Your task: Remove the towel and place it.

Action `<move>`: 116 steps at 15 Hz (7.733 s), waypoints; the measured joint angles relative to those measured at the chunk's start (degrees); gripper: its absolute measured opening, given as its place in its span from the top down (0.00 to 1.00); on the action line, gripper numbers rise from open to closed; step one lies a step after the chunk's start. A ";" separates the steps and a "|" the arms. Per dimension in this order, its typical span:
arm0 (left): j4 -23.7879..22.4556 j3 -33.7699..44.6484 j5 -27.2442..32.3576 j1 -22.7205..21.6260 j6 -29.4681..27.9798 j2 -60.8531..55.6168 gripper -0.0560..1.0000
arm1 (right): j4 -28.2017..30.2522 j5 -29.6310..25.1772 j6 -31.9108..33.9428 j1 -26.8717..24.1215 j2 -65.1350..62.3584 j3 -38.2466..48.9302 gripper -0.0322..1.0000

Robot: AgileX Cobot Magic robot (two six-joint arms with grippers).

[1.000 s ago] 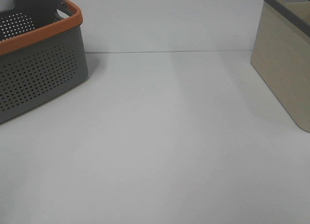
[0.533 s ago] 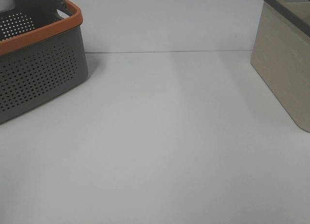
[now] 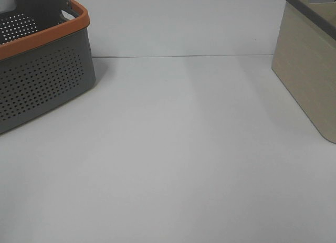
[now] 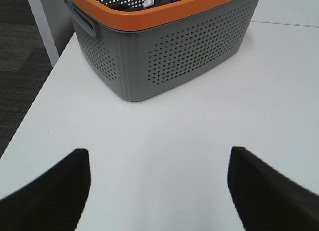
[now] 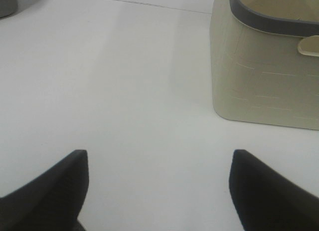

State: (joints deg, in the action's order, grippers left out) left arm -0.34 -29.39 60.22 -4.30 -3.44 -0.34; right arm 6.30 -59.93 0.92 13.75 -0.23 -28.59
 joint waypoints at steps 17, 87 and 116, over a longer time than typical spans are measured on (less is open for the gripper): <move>-5.67 -15.13 -3.04 0.00 -7.79 23.03 0.27 | 0.00 0.00 0.00 0.00 0.00 0.00 0.23; -4.07 -81.76 -33.35 7.79 -27.79 93.22 0.95 | 0.00 0.00 0.00 0.00 0.00 0.00 0.23; -32.26 -69.16 -21.03 48.13 -40.28 107.49 0.95 | -4.76 0.23 -2.06 0.00 0.29 -0.40 0.24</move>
State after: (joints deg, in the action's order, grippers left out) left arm -32.60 -98.55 39.19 43.83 -43.72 107.14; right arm 1.55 -59.70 -1.15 13.75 0.06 -28.99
